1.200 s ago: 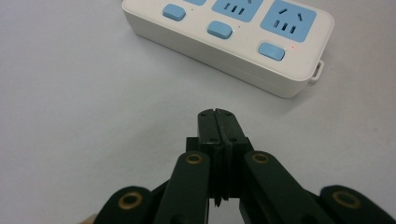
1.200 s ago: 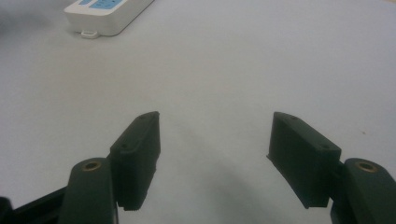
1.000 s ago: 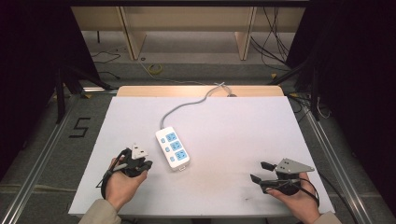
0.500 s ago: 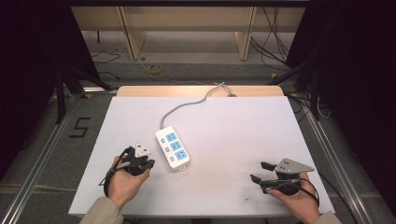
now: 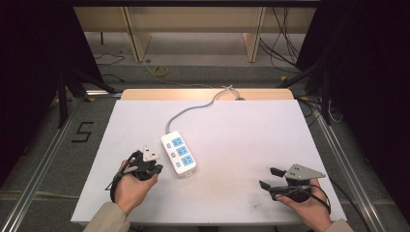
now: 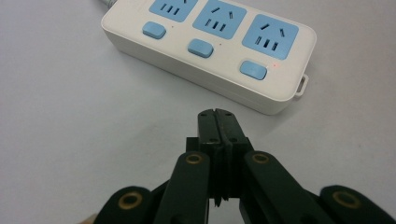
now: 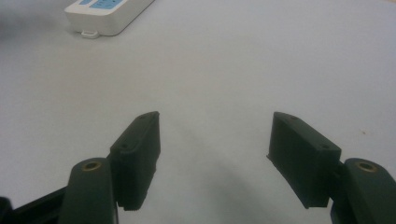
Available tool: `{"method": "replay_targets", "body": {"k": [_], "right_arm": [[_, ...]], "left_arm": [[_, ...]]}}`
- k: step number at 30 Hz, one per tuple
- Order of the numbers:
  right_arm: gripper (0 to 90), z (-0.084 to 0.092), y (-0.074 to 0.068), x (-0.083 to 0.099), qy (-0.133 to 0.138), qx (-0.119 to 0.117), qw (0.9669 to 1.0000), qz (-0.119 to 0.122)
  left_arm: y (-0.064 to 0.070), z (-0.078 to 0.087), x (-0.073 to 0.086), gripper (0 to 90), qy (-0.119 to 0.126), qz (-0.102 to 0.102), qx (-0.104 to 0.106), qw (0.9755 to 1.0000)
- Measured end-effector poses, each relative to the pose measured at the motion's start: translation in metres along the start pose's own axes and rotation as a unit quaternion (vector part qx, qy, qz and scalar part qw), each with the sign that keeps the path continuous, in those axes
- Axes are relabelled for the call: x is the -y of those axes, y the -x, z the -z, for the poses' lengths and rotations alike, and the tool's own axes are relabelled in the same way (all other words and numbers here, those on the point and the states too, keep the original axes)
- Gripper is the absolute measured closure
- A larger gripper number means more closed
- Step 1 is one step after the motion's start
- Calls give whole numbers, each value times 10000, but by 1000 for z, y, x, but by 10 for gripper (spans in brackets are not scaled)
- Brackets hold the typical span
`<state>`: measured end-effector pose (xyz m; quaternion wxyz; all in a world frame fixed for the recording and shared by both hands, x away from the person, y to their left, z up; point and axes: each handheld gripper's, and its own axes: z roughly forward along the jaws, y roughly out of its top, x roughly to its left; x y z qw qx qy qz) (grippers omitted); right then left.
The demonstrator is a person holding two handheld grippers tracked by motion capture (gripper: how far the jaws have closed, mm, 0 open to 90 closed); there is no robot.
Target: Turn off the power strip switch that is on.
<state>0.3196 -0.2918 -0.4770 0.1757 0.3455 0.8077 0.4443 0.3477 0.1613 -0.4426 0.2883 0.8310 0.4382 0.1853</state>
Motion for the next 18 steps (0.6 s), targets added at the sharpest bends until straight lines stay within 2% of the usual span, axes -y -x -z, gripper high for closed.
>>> {"method": "replay_targets", "body": {"k": [18], "right_arm": [[347, 0, 0, 0, 1, 3, 10000, -4]], "left_arm": [[4, -4, -9, 896, -24, -72, 35, 10000]]}}
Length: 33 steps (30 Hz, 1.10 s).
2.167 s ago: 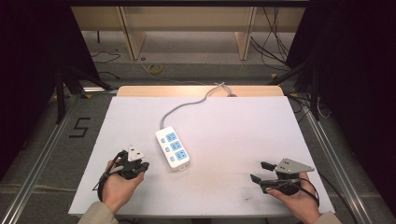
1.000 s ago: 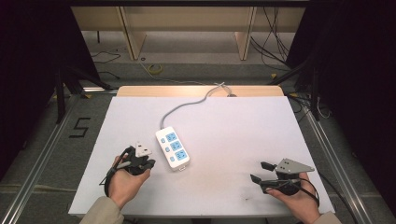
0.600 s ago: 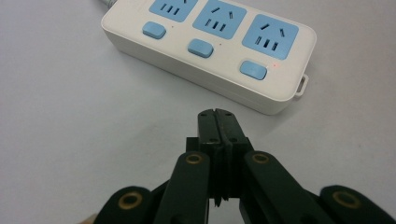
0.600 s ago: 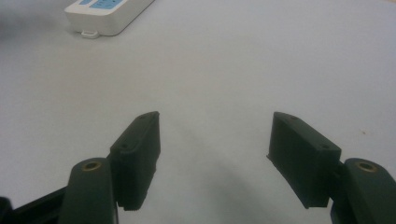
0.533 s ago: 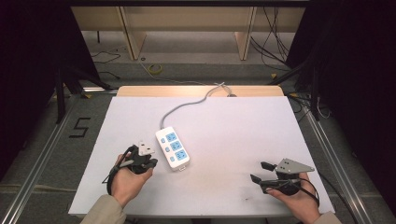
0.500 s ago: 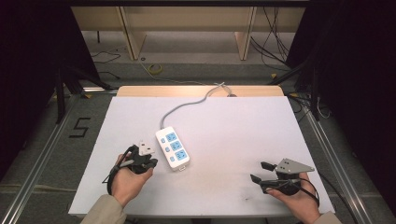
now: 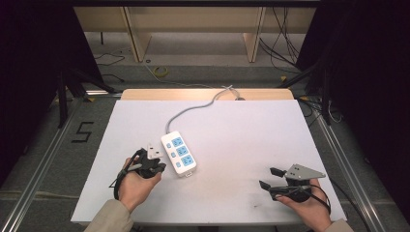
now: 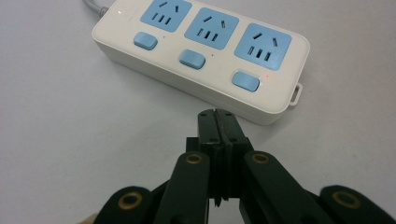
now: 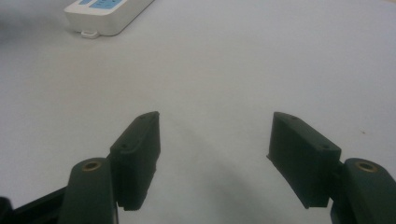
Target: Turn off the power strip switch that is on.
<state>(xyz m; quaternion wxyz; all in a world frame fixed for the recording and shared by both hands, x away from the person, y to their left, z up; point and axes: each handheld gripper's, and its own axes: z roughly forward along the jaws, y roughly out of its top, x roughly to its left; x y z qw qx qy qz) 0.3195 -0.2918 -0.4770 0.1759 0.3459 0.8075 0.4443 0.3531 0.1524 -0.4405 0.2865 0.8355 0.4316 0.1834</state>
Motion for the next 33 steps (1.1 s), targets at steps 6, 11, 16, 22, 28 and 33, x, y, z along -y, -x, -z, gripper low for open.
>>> {"method": "replay_targets", "body": {"k": [6, 11, 16, 22, 28, 33], "right_arm": [[348, 0, 0, 0, -1, 5, 10000, -1], [348, 0, 0, 0, 0, 3, 10000, -4], [348, 0, 0, 0, 3, 3, 10000, -5], [348, 0, 0, 0, 6, -3, 10000, -7], [348, 0, 0, 0, 8, -2, 10000, -7], [348, 0, 0, 0, 2, -4, 10000, -4]], "left_arm": [[1, -2, -3, 896, -12, -7, 13, 10000], [3, -4, -6, 896, -14, -10, 31, 10000], [3, -6, -9, 896, -47, -37, 58, 10000], [4, -8, -13, 896, -72, -50, 80, 9999], [5, -9, -16, 896, -108, -76, 108, 9999], [6, -11, -18, 896, -118, -124, 113, 9998]]}}
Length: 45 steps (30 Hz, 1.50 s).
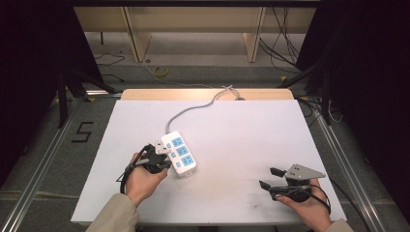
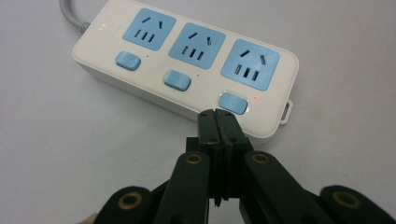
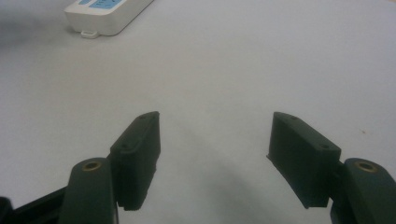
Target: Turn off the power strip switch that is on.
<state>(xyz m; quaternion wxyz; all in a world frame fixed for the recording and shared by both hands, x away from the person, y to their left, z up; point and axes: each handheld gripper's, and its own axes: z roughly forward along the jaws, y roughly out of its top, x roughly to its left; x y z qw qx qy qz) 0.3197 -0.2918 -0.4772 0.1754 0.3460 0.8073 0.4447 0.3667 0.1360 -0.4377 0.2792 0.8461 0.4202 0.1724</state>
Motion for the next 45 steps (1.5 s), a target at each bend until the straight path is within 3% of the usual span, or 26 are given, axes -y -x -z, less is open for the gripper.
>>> {"method": "replay_targets", "body": {"k": [45], "right_arm": [[348, 0, 0, 0, -7, -1, 10000, 8]], "left_arm": [[8, -7, -18, 896, -169, -113, 71, 9998]]}}
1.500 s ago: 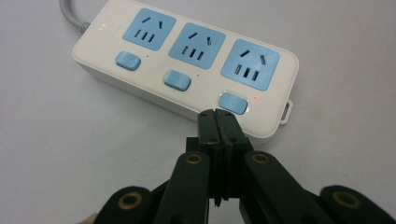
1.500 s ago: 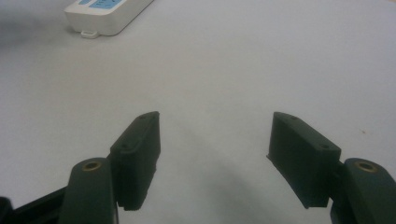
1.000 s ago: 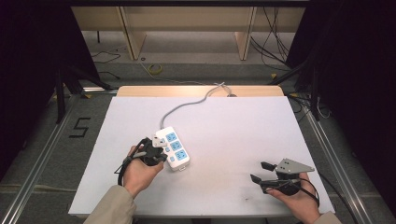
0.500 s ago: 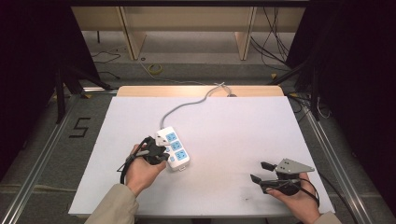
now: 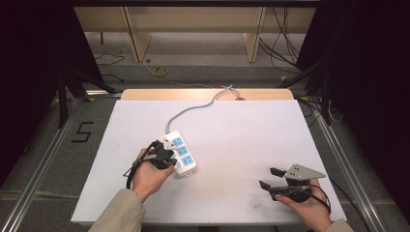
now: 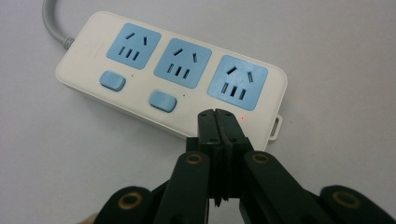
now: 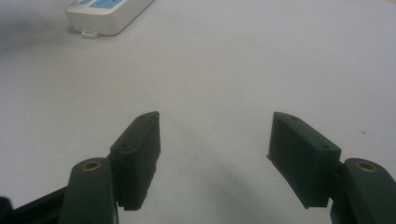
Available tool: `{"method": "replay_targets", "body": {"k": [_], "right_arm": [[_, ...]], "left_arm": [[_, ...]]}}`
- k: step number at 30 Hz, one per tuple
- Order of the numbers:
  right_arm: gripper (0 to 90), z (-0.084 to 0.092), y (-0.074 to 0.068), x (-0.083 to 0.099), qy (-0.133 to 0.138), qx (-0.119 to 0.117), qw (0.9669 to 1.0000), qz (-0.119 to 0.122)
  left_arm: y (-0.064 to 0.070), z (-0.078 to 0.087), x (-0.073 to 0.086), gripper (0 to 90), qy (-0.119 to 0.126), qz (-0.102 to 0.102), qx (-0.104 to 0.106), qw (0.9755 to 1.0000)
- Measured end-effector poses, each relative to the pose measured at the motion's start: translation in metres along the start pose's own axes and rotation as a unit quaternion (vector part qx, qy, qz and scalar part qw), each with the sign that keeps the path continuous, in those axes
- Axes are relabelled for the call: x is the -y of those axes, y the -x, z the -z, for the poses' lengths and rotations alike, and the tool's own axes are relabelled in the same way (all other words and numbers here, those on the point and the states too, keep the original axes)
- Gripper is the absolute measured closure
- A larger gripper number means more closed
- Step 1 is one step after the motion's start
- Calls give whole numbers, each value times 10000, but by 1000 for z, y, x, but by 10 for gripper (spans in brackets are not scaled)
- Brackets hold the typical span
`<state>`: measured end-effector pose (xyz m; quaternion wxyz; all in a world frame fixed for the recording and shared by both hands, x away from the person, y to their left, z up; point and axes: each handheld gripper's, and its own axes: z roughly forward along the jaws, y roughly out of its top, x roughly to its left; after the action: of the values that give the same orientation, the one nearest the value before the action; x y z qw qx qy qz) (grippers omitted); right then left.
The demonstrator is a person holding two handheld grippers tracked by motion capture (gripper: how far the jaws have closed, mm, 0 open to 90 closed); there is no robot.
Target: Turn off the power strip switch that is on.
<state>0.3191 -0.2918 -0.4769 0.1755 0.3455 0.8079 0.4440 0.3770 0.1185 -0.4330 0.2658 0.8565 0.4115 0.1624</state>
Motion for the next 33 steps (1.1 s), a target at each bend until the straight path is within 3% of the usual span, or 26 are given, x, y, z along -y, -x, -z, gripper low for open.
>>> {"method": "replay_targets", "body": {"k": [33], "right_arm": [[348, 0, 0, 0, 5, -4, 10000, 1]], "left_arm": [[3, -9, -9, 896, -132, -13, 68, 9999]]}}
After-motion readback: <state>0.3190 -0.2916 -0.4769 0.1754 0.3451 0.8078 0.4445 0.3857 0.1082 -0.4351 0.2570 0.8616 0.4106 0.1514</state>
